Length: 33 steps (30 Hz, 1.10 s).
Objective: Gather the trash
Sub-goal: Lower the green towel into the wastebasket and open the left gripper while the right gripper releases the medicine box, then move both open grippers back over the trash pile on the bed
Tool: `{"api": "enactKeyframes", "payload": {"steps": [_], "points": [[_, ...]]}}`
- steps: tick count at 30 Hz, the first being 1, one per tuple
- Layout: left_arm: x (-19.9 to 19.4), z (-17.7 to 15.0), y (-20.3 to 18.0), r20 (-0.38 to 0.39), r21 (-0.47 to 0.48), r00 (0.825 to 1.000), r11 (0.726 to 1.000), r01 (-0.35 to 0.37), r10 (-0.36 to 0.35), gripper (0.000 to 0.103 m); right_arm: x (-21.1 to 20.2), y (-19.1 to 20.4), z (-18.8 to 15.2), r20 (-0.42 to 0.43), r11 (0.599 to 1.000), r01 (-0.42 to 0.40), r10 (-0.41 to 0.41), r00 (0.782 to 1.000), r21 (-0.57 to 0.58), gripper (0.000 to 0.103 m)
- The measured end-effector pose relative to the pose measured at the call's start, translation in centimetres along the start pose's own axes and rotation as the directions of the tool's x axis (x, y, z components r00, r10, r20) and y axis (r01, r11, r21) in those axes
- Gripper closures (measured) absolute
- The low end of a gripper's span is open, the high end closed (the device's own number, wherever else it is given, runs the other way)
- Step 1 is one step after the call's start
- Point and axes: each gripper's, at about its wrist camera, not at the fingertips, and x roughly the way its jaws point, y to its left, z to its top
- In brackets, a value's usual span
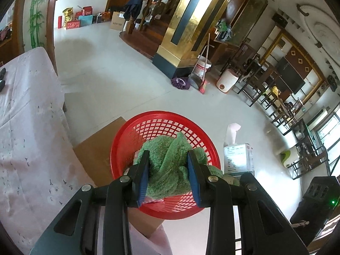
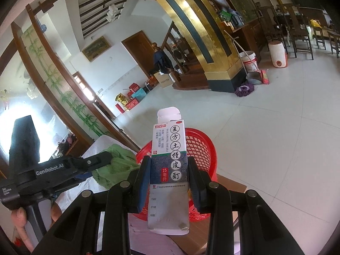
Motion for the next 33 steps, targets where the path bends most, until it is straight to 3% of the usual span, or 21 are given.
{"api": "enactKeyframes", "payload": {"steps": [14, 17, 19, 20, 22, 29, 33], "points": [[1.7, 0.0, -0.2, -0.027, -0.014, 0.999, 0.999, -0.044, 0.043, 0.069, 2.8, -0.3, -0.2, -0.052, 1.000, 0.020, -0.020, 0.998, -0.007, 0.066], [1.5, -0.1, 0.0, -0.017, -0.015, 0.999, 0.999, -0.048, 0.047, 0.065, 3.1, -0.1, -0.1, -0.057, 1.000, 0.019, -0.020, 0.998, -0.009, 0.064], [1.0, -0.1, 0.2, -0.011, -0.025, 0.999, 0.999, -0.035, 0.035, 0.054, 3.6, -0.2, 0.1, -0.067, 1.000, 0.010, -0.011, 0.998, -0.010, 0.062], [0.8, -0.1, 0.2, -0.010, -0.029, 1.000, 0.999, -0.029, 0.029, 0.049, 3.8, -0.3, 0.1, -0.072, 1.000, 0.005, -0.005, 0.997, -0.006, 0.055], [0.0, -0.1, 0.4, 0.006, -0.031, 1.000, 0.999, -0.024, 0.024, 0.044, 3.9, -0.4, 0.2, -0.073, 1.000, -0.005, 0.005, 0.997, 0.006, 0.043], [-6.4, -1.4, 1.0, 0.100, -0.004, 0.994, 0.999, -0.036, 0.036, 0.043, 0.5, 1.1, 0.3, -0.026, 0.998, -0.055, 0.056, 0.998, 0.019, 0.041], [-12.7, -3.8, 2.8, 0.205, -0.031, 0.974, 0.995, -0.097, 0.102, 0.034, -3.2, 4.0, -1.1, 0.025, 0.992, -0.129, 0.129, 0.991, -0.014, 0.034]]}}
